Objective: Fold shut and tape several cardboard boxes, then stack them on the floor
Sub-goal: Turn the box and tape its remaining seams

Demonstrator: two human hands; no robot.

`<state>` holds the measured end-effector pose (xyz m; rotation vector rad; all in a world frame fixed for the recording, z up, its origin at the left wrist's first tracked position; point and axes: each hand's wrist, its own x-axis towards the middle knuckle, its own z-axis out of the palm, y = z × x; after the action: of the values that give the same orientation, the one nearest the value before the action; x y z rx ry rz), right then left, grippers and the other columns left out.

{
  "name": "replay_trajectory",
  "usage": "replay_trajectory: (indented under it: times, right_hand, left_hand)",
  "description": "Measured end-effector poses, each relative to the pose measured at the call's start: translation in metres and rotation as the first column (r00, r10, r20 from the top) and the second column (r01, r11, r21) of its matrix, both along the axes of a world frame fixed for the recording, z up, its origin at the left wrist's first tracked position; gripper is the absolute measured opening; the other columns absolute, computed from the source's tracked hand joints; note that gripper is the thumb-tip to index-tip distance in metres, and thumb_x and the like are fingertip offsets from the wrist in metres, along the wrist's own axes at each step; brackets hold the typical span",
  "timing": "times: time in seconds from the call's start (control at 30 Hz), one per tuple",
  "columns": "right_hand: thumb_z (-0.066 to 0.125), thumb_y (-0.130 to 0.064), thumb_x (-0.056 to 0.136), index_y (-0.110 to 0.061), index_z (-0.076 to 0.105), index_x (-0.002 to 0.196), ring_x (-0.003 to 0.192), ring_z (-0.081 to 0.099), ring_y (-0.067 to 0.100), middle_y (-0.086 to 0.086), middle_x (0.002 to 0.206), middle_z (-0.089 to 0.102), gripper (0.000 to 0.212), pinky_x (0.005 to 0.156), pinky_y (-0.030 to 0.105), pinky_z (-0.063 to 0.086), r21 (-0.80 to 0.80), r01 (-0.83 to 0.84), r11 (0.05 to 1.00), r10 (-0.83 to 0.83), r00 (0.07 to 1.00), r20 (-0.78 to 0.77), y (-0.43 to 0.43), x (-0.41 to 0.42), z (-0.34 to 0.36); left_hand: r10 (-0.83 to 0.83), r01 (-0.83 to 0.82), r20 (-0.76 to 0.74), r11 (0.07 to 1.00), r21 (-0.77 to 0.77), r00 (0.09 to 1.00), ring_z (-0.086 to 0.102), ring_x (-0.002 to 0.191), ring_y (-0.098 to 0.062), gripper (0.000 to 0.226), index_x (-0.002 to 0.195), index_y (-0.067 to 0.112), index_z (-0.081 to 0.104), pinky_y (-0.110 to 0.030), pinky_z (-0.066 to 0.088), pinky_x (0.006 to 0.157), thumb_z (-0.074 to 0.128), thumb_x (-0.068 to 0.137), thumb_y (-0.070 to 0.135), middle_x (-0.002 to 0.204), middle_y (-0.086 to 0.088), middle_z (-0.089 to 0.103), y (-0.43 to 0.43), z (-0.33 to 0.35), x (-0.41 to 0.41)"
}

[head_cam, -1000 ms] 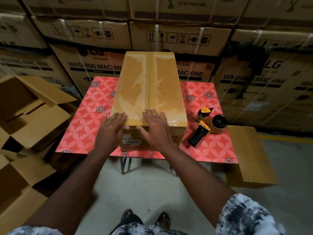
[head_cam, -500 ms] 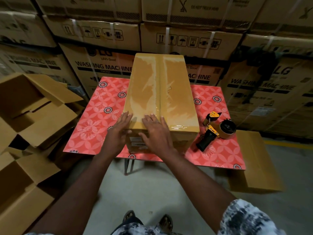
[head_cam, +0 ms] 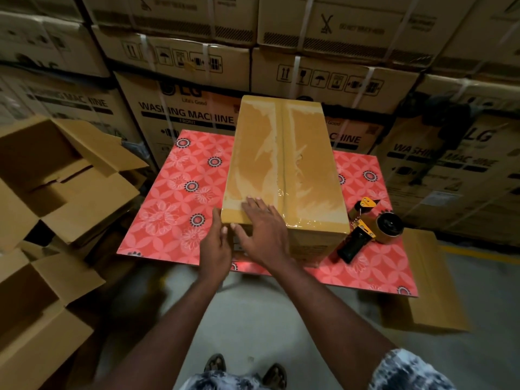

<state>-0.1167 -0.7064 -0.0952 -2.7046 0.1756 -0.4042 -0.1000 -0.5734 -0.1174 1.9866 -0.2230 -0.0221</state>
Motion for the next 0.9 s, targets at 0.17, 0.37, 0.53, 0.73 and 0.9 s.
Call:
replay_trajectory:
  times: [0.17, 0.37, 0.53, 0.73, 0.9]
  right_hand:
    - [0.035, -0.074, 0.094, -0.023, 0.046, 0.151, 0.152, 0.027, 0.015, -0.004, 0.161, 0.037, 0.077, 0.126, 0.042, 0.010, 0.014, 0.076, 0.997, -0.075, 0.997, -0.021, 0.012, 0.000, 0.001]
    - [0.043, -0.074, 0.091, -0.020, 0.049, 0.149, 0.150, 0.033, 0.020, -0.002, 0.159, 0.042, 0.079, 0.124, 0.051, 0.014, -0.040, 0.149, 0.988, -0.149, 0.989, 0.008, 0.021, 0.002, -0.007]
    - [0.070, -0.049, 0.086, -0.018, 0.040, 0.154, 0.152, 0.029, 0.025, 0.001, 0.163, 0.035, 0.080, 0.125, 0.052, 0.014, -0.085, 0.051, 0.995, -0.056, 0.997, -0.051, 0.011, -0.001, -0.009]
    - [0.047, -0.058, 0.091, -0.020, 0.039, 0.153, 0.153, 0.021, 0.026, 0.007, 0.166, 0.027, 0.074, 0.120, 0.054, -0.006, 0.087, 0.479, 0.873, -0.482, 0.876, 0.014, -0.058, -0.017, 0.015]
    - [0.048, -0.083, 0.077, -0.013, 0.050, 0.137, 0.121, 0.059, 0.038, 0.016, 0.135, 0.061, 0.092, 0.104, 0.051, 0.046, 0.327, 0.741, 0.586, -0.631, 0.671, -0.389, -0.152, -0.029, 0.012]
  left_hand:
    - [-0.141, 0.143, -0.031, 0.984, 0.108, 0.990, 0.022, 0.153, -0.025, 0.073, 0.161, 0.022, -0.007, -0.045, 0.028, 0.122, 0.031, 0.106, 0.053, 0.165, -0.013, 0.020, -0.020, -0.032, -0.017]
    - [-0.232, 0.228, -0.022, 0.933, 0.279, 0.973, -0.004, 0.157, -0.025, 0.089, 0.160, 0.017, -0.011, -0.045, 0.013, 0.126, 0.049, 0.101, 0.045, 0.170, -0.010, -0.005, -0.004, -0.045, -0.020]
    - [-0.037, 0.037, -0.039, 0.999, 0.001, 0.999, 0.033, 0.146, -0.012, 0.067, 0.160, 0.019, 0.023, -0.024, 0.030, 0.114, 0.056, 0.102, 0.016, 0.160, 0.003, 0.034, 0.009, -0.016, -0.020]
    - [-0.048, 0.033, -0.115, 0.991, -0.130, 0.992, 0.055, 0.127, -0.012, 0.062, 0.154, 0.026, 0.041, -0.033, 0.049, 0.101, 0.051, 0.096, 0.045, 0.145, 0.008, 0.054, 0.003, 0.018, 0.014]
    - [-0.020, 0.008, -0.134, 0.996, -0.088, 0.991, 0.062, 0.114, -0.023, 0.048, 0.152, 0.025, 0.040, -0.042, 0.053, 0.094, 0.051, 0.105, 0.025, 0.132, 0.002, 0.059, -0.018, 0.024, 0.024]
